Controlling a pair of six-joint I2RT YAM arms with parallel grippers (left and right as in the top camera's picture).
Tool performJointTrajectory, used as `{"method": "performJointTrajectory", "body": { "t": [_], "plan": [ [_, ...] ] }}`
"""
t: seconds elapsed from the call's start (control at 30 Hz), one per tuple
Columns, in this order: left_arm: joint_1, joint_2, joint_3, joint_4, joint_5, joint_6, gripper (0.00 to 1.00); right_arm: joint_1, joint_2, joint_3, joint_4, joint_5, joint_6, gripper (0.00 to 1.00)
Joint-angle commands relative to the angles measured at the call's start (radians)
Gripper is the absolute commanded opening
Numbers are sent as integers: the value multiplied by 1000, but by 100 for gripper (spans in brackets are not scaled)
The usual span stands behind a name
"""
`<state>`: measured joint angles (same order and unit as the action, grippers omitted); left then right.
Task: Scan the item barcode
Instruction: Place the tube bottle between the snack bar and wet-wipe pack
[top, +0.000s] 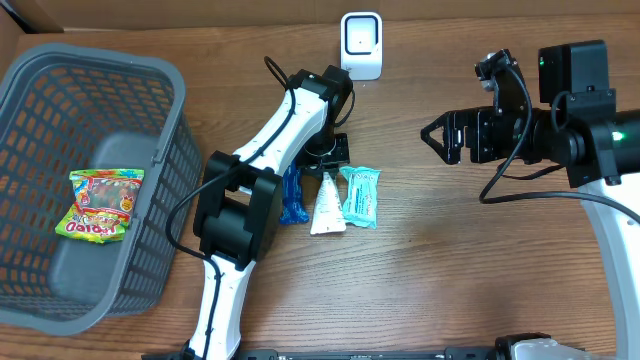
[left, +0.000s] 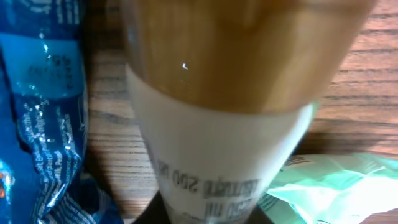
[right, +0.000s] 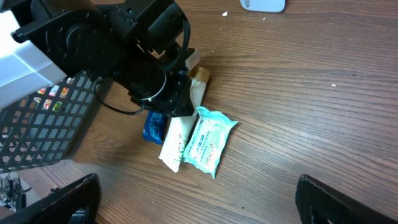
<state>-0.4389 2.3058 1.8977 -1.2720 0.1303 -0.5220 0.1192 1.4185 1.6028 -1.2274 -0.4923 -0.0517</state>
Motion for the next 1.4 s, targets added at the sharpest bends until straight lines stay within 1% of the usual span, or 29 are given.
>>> {"method": "performJointTrajectory", "body": {
  "t": [0.0, 0.03, 0.1, 0.17, 0.27, 0.43, 0.47, 0.5, 0.53, 0.57, 0.63, 0.7, 0.83, 0.93, 1.03, 1.17, 1.33, 1.37],
  "plan": [
    [-1, -9, 7, -5, 38, 48, 31, 5, -2, 26, 8, 3, 4, 100],
    [0, -10, 17, -9, 76, 87, 46, 5, -2, 26, 13, 2, 4, 100],
    [1, -10, 53, -36, 101, 108, 55, 5, -2, 26, 18, 2, 4, 100],
    [3, -10, 114, -82, 99, 132, 54, 5, -2, 26, 18, 2, 4, 100],
    [14, -14, 260, -159, 95, 169, 50, 5, -2, 26, 18, 2, 4, 100],
    [53, -44, 552, -251, 84, 224, 51, 5, -2, 26, 18, 3, 4, 100],
    [62, -49, 597, -270, 73, 249, 54, 5, -2, 26, 18, 3, 4, 100],
    [73, -52, 644, -296, 51, 274, 61, 5, -2, 26, 18, 2, 4, 100],
    [84, -54, 680, -328, 23, 294, 71, 5, -2, 26, 18, 3, 4, 100],
    [93, -54, 701, -351, -8, 309, 74, 5, -2, 26, 18, 2, 4, 100],
    [116, -55, 712, -404, -92, 318, 76, 5, -2, 26, 18, 2, 4, 100],
    [144, -55, 683, -418, -142, 333, 72, 5, -2, 26, 18, 2, 4, 100],
    [214, -56, 615, -418, -141, 336, 59, 5, -2, 26, 10, 2, 4, 100],
    [261, -57, 597, -418, -125, 336, 56, 5, -1, 26, 2, 3, 4, 100],
    [303, -67, 588, -418, -116, 337, 55, 5, -1, 26, 2, 3, 4, 100],
    [321, -112, 542, -418, -113, 361, 56, 5, -1, 26, 3, 3, 4, 100],
    [337, -185, 383, -418, -234, 361, 56, 5, 9, 26, 16, 2, 4, 100],
    [348, -188, 367, -418, -239, 362, 56, 5, 15, 26, 18, 2, 4, 100]
  ]
}}
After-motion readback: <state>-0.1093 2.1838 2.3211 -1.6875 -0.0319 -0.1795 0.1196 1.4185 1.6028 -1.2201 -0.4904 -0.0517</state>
